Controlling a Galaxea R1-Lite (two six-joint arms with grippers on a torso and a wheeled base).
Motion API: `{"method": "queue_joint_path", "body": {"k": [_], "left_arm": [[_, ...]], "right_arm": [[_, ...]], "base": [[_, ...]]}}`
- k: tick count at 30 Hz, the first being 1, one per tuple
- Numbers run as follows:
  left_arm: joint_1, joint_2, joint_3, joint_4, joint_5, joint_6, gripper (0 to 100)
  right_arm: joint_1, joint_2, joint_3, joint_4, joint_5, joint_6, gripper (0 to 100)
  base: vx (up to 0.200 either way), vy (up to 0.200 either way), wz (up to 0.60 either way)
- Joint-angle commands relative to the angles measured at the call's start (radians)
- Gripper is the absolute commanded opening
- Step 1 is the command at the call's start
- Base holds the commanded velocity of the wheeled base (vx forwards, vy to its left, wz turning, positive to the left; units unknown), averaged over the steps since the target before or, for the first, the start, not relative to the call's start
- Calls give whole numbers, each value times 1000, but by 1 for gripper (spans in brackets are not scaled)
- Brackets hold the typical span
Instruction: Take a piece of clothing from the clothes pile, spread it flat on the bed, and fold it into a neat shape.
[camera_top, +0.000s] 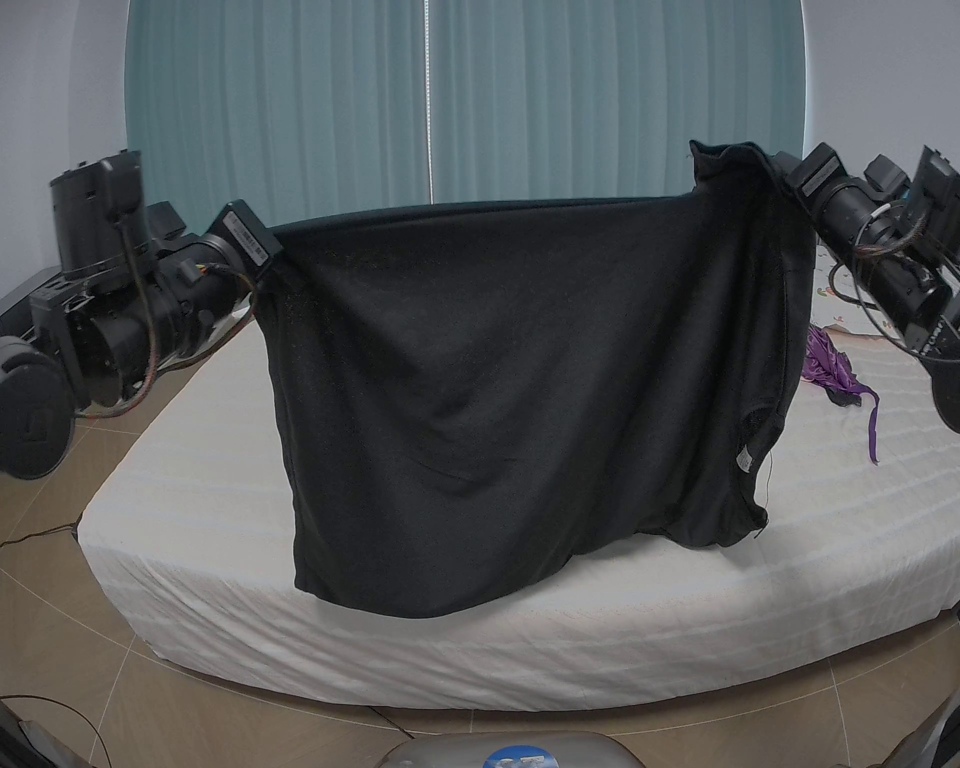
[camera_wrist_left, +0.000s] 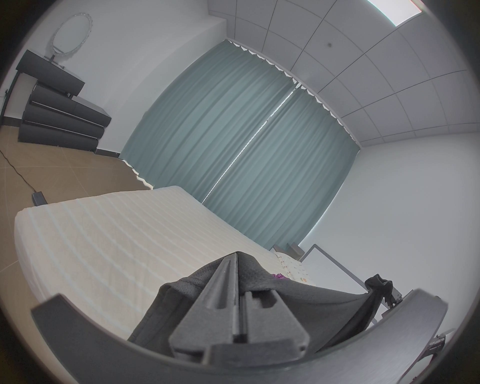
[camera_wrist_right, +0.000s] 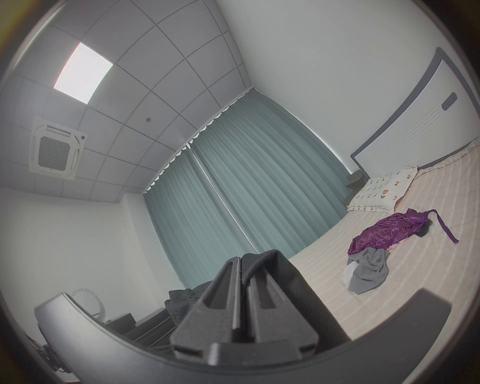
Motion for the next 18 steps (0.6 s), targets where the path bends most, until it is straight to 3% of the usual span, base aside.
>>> {"method": "queue_joint_path", "body": {"k": [1,18], "left_arm": [[16,189,-98,3,-2,-2,0],[65,528,-213,-116,-12,3,0]], "right_arm": [[-14,175,-83,1,-9,-7,0],[-60,463,-159,-50,15,-1,0]], "base": [[200,0,0],[200,0,0]]}}
